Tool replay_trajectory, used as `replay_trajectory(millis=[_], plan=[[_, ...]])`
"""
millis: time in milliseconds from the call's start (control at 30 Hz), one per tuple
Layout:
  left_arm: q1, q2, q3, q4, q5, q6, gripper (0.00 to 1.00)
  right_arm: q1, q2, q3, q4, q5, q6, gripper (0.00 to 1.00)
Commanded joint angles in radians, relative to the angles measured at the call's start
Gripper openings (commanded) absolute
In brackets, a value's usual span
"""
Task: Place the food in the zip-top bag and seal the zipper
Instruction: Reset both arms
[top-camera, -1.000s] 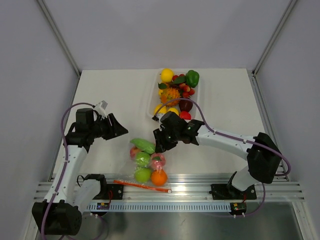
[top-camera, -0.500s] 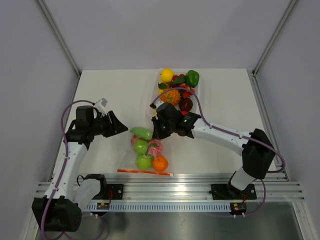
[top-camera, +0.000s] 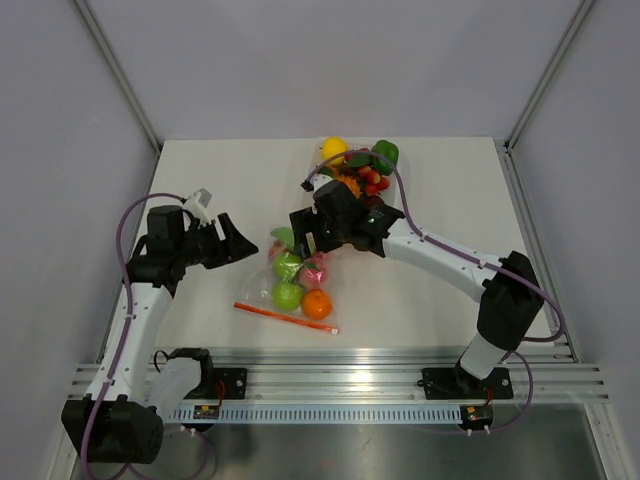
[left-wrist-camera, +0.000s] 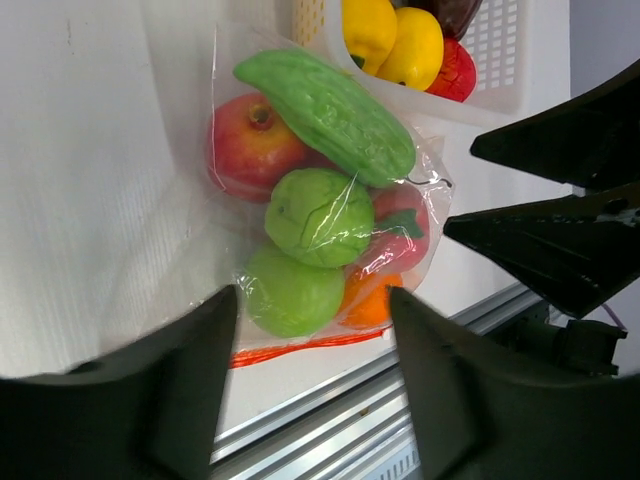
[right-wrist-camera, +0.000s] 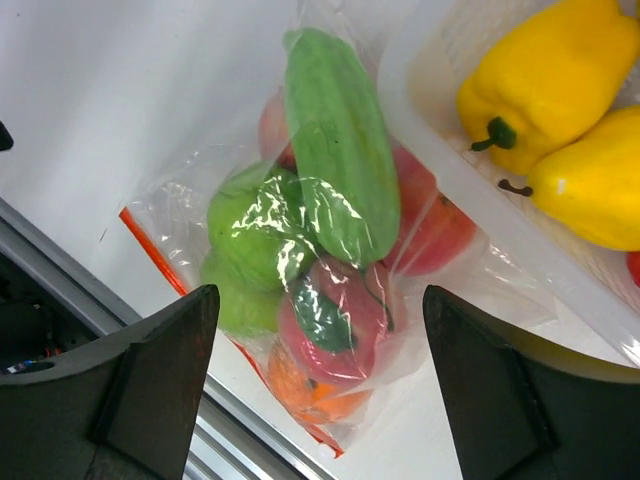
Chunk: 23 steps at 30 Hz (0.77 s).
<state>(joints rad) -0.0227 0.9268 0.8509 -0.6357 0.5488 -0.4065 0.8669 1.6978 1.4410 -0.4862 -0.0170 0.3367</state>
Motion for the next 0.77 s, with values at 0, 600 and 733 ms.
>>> replay_trajectory(millis=[0,600,733], plan=[[-0.003,-0.013,0.056,0.022,-0.006,0.024,0.73,0.001,-0.111,-0.005,-0.043,0.123,-0.018,0.91],[-0.003,-0.086,0.048,0.037,-0.142,0.057,0.99,-0.089,-0.674,-0.246,-0.272,0.721,0.238,0.99],[-0.005,-0.082,0.046,0.045,-0.145,0.048,0.99,-0.089,-0.748,-0.303,-0.282,0.727,0.275,1.00]])
